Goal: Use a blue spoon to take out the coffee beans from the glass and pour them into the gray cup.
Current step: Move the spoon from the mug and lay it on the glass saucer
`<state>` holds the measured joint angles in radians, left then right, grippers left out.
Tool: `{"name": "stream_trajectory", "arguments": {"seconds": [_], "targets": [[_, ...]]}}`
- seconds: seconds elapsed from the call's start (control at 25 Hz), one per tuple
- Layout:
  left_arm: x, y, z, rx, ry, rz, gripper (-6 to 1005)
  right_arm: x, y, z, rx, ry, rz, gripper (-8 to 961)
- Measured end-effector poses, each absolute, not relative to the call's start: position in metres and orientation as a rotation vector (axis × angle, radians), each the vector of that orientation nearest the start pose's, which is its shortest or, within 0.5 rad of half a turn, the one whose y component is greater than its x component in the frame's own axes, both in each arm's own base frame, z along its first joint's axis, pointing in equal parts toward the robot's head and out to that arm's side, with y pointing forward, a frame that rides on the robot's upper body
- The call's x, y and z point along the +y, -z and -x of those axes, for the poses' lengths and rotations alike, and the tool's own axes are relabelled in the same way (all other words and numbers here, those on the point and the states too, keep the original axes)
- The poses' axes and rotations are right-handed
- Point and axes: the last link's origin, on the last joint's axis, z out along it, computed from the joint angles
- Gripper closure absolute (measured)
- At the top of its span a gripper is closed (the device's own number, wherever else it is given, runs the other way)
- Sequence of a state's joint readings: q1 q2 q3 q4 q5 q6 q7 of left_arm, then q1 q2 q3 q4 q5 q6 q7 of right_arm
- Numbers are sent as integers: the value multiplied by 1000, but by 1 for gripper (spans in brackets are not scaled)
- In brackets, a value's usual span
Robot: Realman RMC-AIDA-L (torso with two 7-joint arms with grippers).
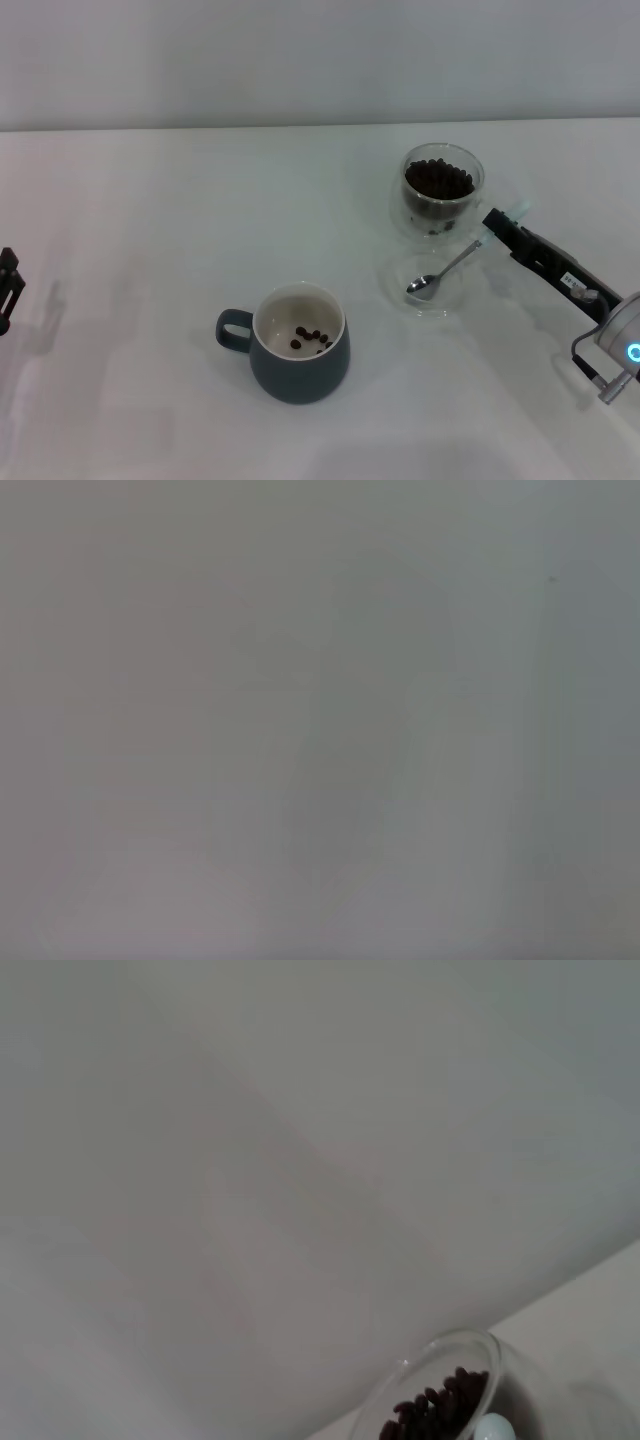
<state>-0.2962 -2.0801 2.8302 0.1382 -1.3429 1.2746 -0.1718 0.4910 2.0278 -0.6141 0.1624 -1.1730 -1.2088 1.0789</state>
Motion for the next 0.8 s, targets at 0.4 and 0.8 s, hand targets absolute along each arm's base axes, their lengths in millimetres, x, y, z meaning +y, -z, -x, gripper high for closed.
{"name": "stream_trajectory", "arguments": {"seconds": [0.4, 0.8], "targets": [[268, 22, 366, -644, 645, 1568, 242, 299, 51, -341, 1413, -1080, 1683, 770], [271, 20, 366, -636, 642, 1569, 243, 298, 52, -346, 1422, -1050, 1676, 715]]}}
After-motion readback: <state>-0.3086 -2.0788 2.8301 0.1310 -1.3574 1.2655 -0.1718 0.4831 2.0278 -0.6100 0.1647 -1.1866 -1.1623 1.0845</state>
